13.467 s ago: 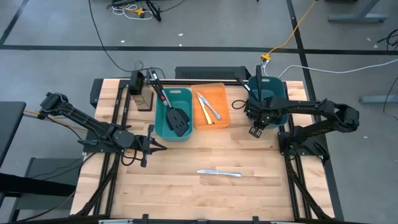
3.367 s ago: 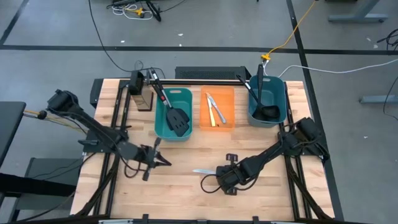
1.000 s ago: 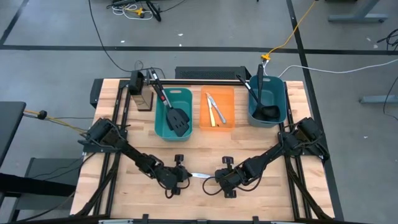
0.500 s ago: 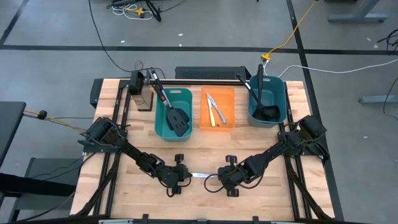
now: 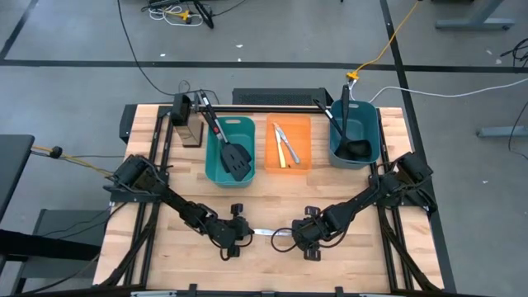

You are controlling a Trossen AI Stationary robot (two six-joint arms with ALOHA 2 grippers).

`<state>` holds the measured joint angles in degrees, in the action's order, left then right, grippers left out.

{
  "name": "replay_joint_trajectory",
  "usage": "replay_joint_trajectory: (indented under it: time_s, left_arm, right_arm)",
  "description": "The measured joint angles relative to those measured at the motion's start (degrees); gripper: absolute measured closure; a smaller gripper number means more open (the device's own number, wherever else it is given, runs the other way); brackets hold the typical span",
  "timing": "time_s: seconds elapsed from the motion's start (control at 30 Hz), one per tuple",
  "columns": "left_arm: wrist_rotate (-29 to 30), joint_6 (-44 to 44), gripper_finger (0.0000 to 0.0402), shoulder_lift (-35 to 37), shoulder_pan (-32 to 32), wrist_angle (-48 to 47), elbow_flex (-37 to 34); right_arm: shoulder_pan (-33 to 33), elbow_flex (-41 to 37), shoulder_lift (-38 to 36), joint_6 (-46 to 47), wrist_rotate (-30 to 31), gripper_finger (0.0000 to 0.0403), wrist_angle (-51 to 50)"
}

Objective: Pick & Place Kitchen Items
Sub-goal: Put the silver knife into the orange bin

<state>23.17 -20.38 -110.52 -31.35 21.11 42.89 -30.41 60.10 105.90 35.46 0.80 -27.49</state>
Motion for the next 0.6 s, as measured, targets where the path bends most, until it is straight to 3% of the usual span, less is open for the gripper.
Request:
replay_joint_trajectory:
  time_s: [0.2, 0.43, 0.6]
  left_arm:
    - [-0.2, 0.1, 0.0400, 0.0, 0.0, 0.1, 0.0]
    - [-0.3, 0.2, 0.0400, 0.0, 0.0, 0.1, 0.0]
    - [-0.3, 0.6, 0.0400, 0.0, 0.0, 0.2, 0.0]
  right_arm:
    - [0.1, 0.2, 2.7, -2.0, 1.7, 0.0251, -0.4]
    - [0.4, 0.5, 4.3, -2.1, 2.1, 0.0331, 0.3]
    - [0.1, 0.5, 4.3, -1.4, 1.4, 0.0332, -0.1]
